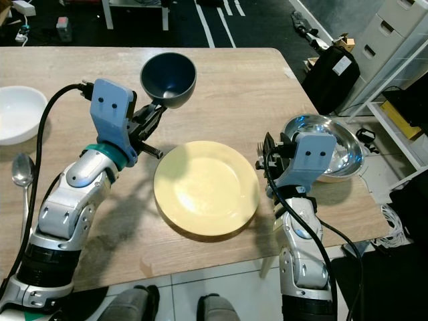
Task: Setting the table
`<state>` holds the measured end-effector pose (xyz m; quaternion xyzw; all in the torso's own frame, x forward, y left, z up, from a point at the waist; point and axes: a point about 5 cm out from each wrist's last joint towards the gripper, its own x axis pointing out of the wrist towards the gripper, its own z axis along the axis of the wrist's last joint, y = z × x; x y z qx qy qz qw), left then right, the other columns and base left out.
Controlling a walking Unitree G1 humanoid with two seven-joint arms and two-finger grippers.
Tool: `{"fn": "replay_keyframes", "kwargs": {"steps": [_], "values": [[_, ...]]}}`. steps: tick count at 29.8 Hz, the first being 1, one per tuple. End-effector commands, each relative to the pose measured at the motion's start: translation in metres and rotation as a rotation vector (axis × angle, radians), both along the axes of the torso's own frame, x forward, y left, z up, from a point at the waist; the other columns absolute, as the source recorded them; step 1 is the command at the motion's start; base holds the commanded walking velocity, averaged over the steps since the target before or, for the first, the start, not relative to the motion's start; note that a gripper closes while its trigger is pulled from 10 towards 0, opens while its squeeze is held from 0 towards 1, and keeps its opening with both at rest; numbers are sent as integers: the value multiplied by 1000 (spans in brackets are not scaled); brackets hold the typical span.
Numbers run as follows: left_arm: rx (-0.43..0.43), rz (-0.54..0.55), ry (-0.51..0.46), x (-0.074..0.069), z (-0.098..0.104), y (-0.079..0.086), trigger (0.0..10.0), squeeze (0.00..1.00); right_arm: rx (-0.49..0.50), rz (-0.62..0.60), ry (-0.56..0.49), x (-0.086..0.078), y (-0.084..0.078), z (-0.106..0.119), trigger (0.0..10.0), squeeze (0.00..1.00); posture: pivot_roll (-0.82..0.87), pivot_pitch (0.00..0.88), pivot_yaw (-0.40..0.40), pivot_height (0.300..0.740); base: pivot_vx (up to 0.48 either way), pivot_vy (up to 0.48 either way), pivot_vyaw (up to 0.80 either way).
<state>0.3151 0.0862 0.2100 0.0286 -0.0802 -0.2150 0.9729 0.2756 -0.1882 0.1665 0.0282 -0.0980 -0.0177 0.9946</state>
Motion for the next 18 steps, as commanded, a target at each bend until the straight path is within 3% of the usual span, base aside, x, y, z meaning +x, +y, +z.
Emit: {"fn": "replay_keyframes", "kwargs": {"steps": [1, 12, 18], "values": [[4, -12, -7, 0, 1, -3, 10000, 0, -7, -22, 4, -1, -5, -2, 10000, 0, 52, 13, 13, 740, 0, 0, 0], [1, -13, -7, 0, 1, -4, 10000, 0, -8, -27, 1, -2, -6, -1, 10000, 0, 52, 10, 12, 740, 0, 0, 0], [2, -14, -4, 0, 0, -4, 10000, 0, -9, -28, 2, -2, -7, -1, 10000, 0, 51, 10, 11, 740, -274, 0, 0]]}}
